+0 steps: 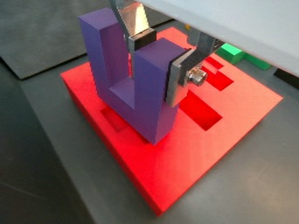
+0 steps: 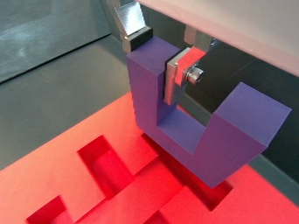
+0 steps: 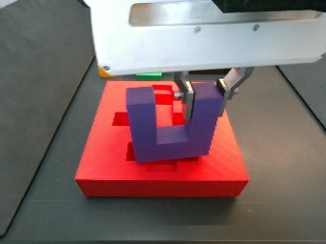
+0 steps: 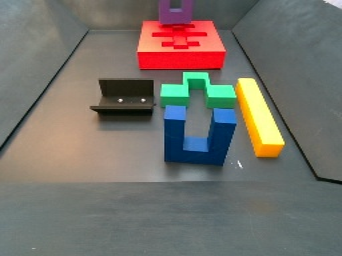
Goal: Pick up the purple object. Move up. Move to above the board. Insert the purple object.
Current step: Insert the purple object.
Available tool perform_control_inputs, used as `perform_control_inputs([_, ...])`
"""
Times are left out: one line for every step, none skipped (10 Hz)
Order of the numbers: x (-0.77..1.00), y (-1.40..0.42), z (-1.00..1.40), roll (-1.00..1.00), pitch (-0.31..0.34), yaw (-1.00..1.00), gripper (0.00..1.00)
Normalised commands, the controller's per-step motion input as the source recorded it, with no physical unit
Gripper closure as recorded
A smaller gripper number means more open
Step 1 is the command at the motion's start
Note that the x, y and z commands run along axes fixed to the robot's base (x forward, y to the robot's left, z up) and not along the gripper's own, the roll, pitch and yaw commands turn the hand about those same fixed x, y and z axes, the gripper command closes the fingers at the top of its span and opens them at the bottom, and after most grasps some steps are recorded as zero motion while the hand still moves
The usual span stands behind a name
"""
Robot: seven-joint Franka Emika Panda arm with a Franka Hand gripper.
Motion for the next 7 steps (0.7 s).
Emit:
perform_control_inputs([0.07,0.25,0.0,0.22,0.074,-0.06,1.0])
perform_control_inputs([0.06,0.03,0.0,0.24,0.08,-0.06,1.0])
perform_control_inputs([0.0,-0.1,-0.01,0.21,0.086,-0.13,1.0])
perform_control_inputs([-0.07,-0.15,0.05,0.09,0.03,-0.14,1.0])
perform_control_inputs([-0.23,-0.15,0.16,0.07,0.0,-0.22,1.0])
perform_control_inputs([-0.17,-0.19,0.09,0.13,0.0,-0.22,1.0])
perform_control_inputs([-0.09,-0.19,0.0,0.1,0.0,-0.13,1.0])
